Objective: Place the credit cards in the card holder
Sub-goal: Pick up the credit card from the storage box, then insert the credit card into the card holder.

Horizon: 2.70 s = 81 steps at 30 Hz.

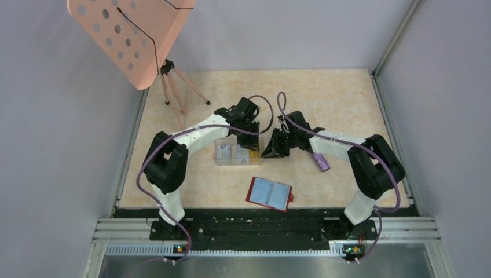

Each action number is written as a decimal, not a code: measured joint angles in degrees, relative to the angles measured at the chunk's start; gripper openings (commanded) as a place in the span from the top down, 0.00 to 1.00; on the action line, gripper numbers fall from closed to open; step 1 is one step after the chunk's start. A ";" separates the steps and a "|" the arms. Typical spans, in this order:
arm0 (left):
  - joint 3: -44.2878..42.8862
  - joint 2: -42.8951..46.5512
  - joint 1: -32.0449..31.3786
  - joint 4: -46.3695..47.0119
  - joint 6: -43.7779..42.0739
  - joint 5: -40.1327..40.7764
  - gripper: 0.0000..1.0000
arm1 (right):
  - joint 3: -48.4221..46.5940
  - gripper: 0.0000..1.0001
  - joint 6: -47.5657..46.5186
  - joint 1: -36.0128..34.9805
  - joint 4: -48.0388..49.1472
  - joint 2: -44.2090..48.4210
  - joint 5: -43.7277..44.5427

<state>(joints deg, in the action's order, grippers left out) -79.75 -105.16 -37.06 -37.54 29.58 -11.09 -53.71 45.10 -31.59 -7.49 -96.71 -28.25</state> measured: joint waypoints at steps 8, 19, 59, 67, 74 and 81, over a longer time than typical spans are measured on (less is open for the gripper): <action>0.92 -0.22 -0.42 1.81 0.94 -1.57 0.84 | 0.17 0.86 0.09 -0.02 0.35 0.00 -0.15; 3.58 0.68 -0.31 3.19 2.27 -1.38 1.00 | 0.48 0.54 0.07 -0.04 -0.04 1.05 -0.20; 51.91 45.42 -7.37 64.24 38.69 -34.73 1.00 | 32.65 0.87 24.87 -4.98 18.51 56.06 -12.76; 52.15 44.15 -7.69 64.72 39.41 -34.18 0.61 | 32.68 1.00 25.90 -8.72 21.14 55.56 -11.82; 51.43 44.15 -7.67 52.19 34.25 -26.93 0.53 | 32.74 1.00 22.99 -8.96 13.14 56.59 -6.95; 46.16 38.95 -6.45 27.17 25.53 -11.98 0.51 | 35.34 1.00 19.43 -9.07 3.61 54.53 -1.05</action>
<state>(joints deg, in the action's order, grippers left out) -33.58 -66.22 -43.51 -10.37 55.11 -23.07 -18.37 64.53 -40.66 -3.88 -42.17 -29.30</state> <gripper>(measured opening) 0.480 0.006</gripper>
